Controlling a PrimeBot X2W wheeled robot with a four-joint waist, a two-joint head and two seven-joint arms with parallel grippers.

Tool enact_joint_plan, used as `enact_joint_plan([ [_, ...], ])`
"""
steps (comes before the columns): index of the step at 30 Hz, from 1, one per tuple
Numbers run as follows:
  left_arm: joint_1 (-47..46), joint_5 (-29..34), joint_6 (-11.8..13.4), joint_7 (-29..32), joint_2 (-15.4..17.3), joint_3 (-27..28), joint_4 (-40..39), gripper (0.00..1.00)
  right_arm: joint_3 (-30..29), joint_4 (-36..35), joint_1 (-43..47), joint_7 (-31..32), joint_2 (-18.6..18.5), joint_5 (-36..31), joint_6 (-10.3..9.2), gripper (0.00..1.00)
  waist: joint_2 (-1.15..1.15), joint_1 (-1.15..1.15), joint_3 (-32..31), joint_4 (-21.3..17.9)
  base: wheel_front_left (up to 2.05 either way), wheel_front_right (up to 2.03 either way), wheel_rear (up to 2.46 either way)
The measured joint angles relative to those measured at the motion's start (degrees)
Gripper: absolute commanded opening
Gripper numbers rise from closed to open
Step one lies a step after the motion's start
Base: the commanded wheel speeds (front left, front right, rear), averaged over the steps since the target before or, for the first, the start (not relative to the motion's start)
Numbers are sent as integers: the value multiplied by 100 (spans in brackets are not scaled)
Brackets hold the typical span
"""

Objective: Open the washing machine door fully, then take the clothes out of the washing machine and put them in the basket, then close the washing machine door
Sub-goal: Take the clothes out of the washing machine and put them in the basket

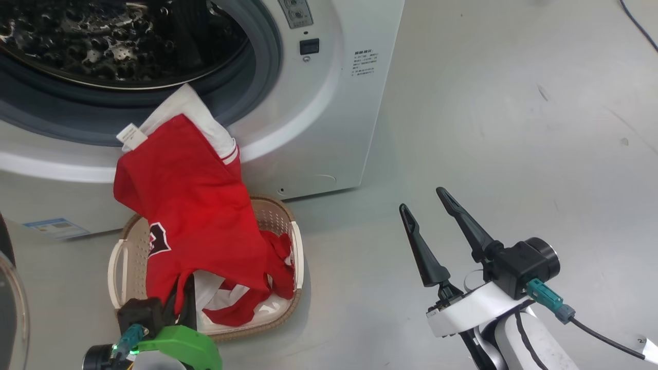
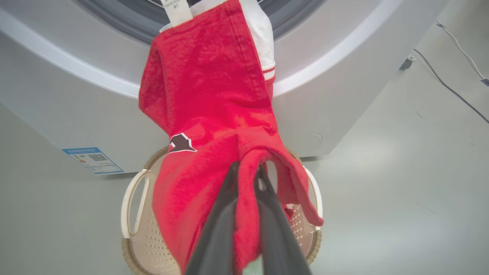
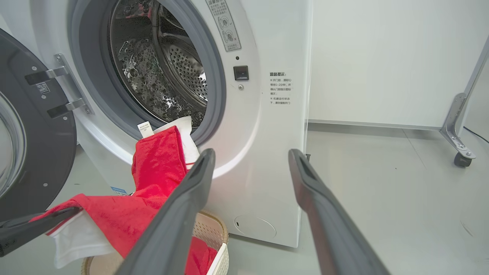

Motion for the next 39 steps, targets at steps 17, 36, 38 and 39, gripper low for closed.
enact_joint_plan([
  [17, -1385, -37, 51, 320, 23, 186, 1373, 0, 21, -313, -566, 0, -1, 48, 16, 100, 0, 0, 1176, -351, 0, 0, 0],
  [36, -2436, -57, 67, 686, 146, 374, 2754, 27, -25, -343, -1035, 0, 0, 174, 47, 100, 0, 0, 2201, -791, 0, 0, 0],
  [38, -2512, -57, 67, 631, 143, 375, 2835, 61, -29, -319, -1045, 0, 0, 174, 47, 100, 0, 0, 2211, -795, 0, 0, 0],
  [39, -2542, -57, 67, 601, 141, 376, 2861, 100, -31, -305, -1055, -1, 0, 174, 47, 100, 0, 0, 2210, -791, 0, 0, 0],
])
